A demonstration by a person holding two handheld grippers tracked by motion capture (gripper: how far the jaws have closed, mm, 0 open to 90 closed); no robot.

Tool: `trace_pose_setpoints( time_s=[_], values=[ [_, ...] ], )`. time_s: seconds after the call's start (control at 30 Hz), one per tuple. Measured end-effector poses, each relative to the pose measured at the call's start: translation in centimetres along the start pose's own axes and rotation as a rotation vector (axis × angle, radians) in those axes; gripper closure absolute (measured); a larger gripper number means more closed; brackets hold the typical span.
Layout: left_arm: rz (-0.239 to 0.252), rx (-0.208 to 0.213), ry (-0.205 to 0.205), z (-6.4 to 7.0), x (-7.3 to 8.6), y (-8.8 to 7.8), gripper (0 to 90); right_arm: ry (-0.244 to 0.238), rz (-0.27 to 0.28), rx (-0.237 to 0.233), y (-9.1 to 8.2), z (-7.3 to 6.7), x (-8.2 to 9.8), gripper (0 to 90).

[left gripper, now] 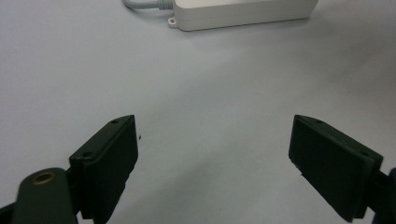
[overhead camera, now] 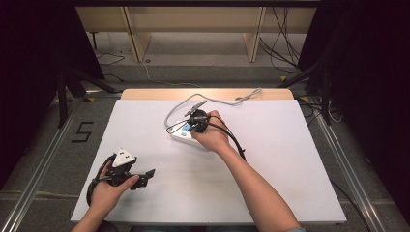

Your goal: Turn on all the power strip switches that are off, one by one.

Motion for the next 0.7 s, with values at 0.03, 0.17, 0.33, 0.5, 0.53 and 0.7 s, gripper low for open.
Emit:
trace_pose_setpoints(
  time_s=[0.03,0.17,0.33,0.5,0.53,0.7],
  values=[
    [0.000,0.001,0.000,0.0,0.0,0.0,15.4,-0.002,0.000,-0.001,0.1,0.0,0.0,90.0],
    [-0.003,0.002,0.002,0.0,0.0,0.0,15.4,-0.002,-0.001,-0.004,0.4,0.0,-0.3,90.0],
    [-0.001,0.001,-0.001,0.0,0.0,0.0,15.4,0.001,0.004,-0.012,1.0,-0.2,-0.8,90.0],
    [-0.004,0.002,0.002,-0.1,0.0,0.0,15.4,0.003,0.003,-0.023,1.3,-0.5,-1.4,90.0],
    [-0.004,0.003,0.001,0.0,0.0,0.0,15.4,-0.003,0.003,-0.022,1.4,-0.5,-1.5,90.0],
    [-0.003,0.001,0.002,0.0,0.0,0.0,15.4,-0.003,-0.010,-0.019,1.8,-0.5,-1.7,90.0]
  ],
)
Point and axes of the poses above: each handheld gripper's, and its own axes: y roughly forward along the jaws, x roughly out of its underside, z roughly to its right, the point moved 5 cm from there along y, roughly forward along the jaws, and after that the axes turned 11 degrees about -z, right-handed, at the moved point
